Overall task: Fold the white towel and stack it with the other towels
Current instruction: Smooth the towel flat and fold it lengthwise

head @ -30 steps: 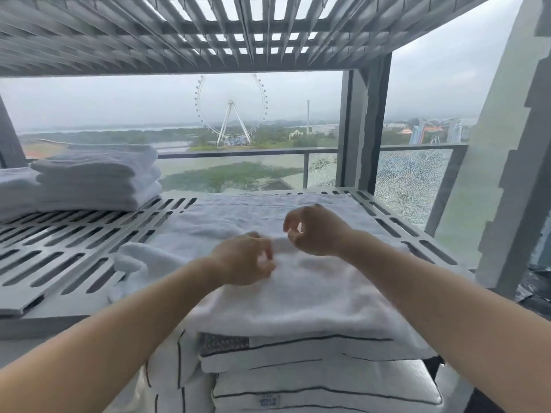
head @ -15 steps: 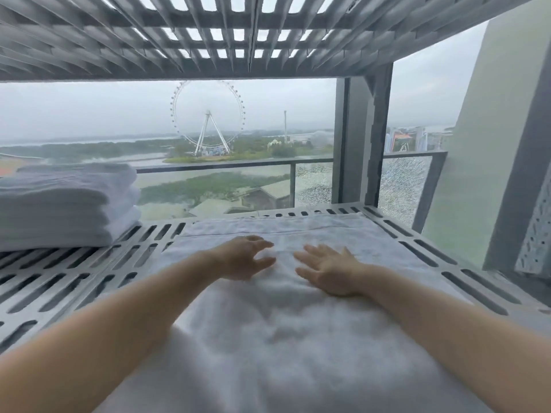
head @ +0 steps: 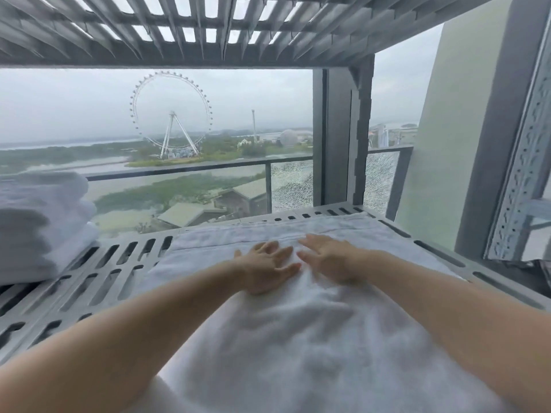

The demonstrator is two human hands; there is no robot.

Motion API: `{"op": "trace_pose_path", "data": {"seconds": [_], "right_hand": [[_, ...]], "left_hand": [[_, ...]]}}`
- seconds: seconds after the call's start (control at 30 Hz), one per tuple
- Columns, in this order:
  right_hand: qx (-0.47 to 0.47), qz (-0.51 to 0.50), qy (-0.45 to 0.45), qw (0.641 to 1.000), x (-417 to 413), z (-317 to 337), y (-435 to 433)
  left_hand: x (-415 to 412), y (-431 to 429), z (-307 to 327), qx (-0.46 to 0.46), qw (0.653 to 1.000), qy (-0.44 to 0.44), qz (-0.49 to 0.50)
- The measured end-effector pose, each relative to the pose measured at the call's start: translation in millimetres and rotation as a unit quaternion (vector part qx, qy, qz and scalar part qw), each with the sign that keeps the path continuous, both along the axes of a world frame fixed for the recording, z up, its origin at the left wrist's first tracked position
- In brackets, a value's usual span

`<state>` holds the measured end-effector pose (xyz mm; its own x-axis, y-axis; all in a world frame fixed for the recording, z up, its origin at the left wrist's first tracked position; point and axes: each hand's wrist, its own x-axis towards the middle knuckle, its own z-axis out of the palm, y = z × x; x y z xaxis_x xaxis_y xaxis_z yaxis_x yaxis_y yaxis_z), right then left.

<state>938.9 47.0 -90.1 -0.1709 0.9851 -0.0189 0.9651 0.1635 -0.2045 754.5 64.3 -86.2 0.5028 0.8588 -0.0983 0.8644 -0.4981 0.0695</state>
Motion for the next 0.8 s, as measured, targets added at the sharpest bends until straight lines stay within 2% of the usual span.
{"op": "trace_pose_path", "data": {"seconds": [0.13, 0.43, 0.57, 0.8], "right_hand": [[0.007, 0.004, -0.046, 0.999, -1, -6, 19], [0.0, 0.034, -0.054, 0.998, 44, -2, 51], [0.008, 0.065, -0.031, 0.997, 53, -7, 81], [0.017, 0.143, 0.003, 0.99, 60, -8, 121]], "left_hand": [[0, 23, -1, 0.003, 1.0, -0.003, 0.001], [28, 26, -3, -0.042, 0.998, 0.004, 0.038], [30, 12, -11, 0.009, 0.997, -0.027, 0.07], [55, 13, -11, -0.004, 0.988, -0.027, 0.149]]}}
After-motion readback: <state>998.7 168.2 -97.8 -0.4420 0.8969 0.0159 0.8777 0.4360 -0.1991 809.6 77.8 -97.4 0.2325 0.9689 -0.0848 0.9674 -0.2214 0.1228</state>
